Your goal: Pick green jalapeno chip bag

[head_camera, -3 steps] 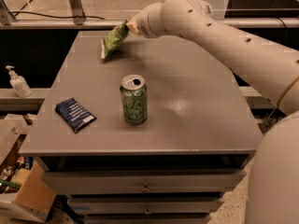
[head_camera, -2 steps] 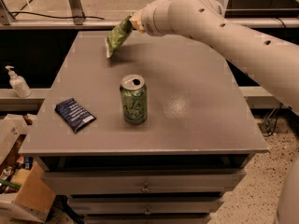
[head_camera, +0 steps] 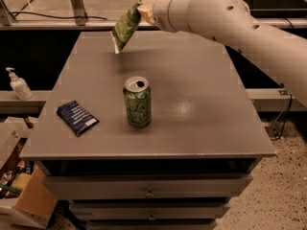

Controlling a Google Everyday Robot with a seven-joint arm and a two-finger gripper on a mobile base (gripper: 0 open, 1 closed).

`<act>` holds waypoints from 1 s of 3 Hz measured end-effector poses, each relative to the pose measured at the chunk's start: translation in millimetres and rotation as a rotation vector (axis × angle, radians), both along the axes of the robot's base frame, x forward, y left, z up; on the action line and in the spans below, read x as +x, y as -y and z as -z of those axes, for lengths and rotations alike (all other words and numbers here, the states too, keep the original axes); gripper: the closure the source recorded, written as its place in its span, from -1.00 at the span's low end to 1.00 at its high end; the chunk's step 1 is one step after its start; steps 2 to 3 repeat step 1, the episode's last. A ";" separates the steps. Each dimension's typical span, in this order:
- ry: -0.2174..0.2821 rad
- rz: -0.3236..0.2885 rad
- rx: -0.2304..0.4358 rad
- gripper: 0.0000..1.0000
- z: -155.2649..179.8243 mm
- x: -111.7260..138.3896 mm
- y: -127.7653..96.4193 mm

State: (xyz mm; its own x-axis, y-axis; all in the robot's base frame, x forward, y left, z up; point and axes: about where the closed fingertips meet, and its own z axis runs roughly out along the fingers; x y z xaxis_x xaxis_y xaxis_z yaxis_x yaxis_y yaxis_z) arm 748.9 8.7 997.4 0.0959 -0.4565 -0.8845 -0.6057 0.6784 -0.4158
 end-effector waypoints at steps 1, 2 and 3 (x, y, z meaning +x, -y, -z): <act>0.000 0.000 0.000 1.00 0.0 0.0 -0.1; 0.000 0.000 0.000 1.00 0.0 0.0 -0.1; 0.000 0.000 0.000 1.00 0.0 0.0 -0.1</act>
Offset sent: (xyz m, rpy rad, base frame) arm 0.0000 0.0000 0.0000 0.0000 0.0000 0.0000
